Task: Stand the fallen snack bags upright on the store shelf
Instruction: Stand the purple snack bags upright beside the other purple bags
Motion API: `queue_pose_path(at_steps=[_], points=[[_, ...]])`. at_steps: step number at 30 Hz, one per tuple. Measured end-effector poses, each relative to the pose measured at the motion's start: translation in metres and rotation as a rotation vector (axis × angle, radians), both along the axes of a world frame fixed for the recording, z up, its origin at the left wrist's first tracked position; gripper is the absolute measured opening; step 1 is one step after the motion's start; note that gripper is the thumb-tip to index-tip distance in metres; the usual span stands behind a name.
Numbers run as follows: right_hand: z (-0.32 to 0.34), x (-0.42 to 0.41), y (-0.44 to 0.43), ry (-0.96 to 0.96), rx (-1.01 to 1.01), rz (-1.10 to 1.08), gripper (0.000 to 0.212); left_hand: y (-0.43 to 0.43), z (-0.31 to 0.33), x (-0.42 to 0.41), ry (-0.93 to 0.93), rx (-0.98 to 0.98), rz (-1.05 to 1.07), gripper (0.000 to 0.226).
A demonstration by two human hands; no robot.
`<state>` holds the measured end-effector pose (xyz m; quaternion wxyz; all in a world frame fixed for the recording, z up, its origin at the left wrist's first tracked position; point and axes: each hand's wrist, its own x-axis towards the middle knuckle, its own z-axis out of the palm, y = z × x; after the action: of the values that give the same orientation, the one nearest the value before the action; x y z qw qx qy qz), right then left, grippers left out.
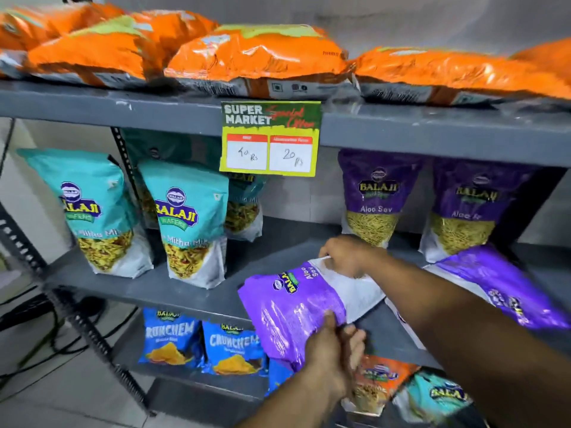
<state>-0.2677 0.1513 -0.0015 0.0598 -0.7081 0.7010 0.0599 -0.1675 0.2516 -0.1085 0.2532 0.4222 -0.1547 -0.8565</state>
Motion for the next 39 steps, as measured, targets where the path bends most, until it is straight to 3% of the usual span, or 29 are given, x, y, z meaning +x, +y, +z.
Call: queue_pose_path(at_steps=[1, 2, 4, 8, 10, 13, 18, 24, 26, 28, 34, 35, 37, 39], points=[[0.001, -0.002, 0.002, -0.015, -0.039, -0.017, 0.023, 0.001, 0.012, 0.013, 0.074, -0.054, -0.043, 0.038], [0.003, -0.005, 0.003, -0.031, -0.089, -0.037, 0.021, -0.007, 0.014, 0.016, 0.061, -0.008, 0.111, 0.033], [0.012, -0.015, 0.007, -0.121, -0.226, -0.072, 0.02, -0.025, 0.029, 0.026, -0.11, -0.15, 0.257, 0.022], [0.014, -0.032, 0.031, -0.6, -0.549, -0.305, 0.015, -0.058, 0.062, 0.033, -0.088, -0.512, 0.477, 0.013], [0.002, -0.031, 0.047, -0.792, -0.692, -0.437, 0.013, -0.086, 0.075, 0.037, -0.057, -0.709, 0.484, 0.015], [-0.025, -0.019, 0.056, -0.963, -0.822, -0.628, 0.008, -0.107, 0.082, 0.034, -0.104, -0.923, 0.334, 0.026], [-0.066, -0.004, 0.062, -1.026, -0.867, -0.867, 0.012, -0.123, 0.069, 0.028, -0.149, -0.99, 0.137, 0.017], [-0.054, 0.008, 0.07, -1.009, -0.88, -0.832, 0.015, -0.128, 0.07, 0.025, -0.172, -1.001, 0.102, 0.021], [-0.062, 0.026, 0.081, -0.979, -0.925, -0.758, 0.031, -0.129, 0.068, 0.026, -0.186, -1.029, 0.098, 0.023], [-0.08, 0.052, 0.093, -0.893, -0.927, -0.739, 0.061, -0.128, 0.071, 0.027, -0.205, -1.078, 0.089, 0.02], [-0.106, 0.086, 0.082, -0.762, -0.649, -0.692, 0.111, -0.116, 0.074, 0.029, -0.344, -1.242, 0.068, 0.01], [-0.102, 0.084, 0.078, -0.778, -0.637, -0.712, 0.117, -0.111, 0.069, 0.032, -0.36, -1.305, 0.016, 0.002], [-0.096, 0.073, 0.072, -0.856, -0.681, -0.784, 0.119, -0.104, 0.06, 0.044, -0.358, -1.397, -0.163, 0.028], [-0.094, 0.057, 0.072, -0.823, -0.735, -0.867, 0.11, -0.11, 0.051, 0.054, -0.314, -1.351, -0.279, 0.038]])
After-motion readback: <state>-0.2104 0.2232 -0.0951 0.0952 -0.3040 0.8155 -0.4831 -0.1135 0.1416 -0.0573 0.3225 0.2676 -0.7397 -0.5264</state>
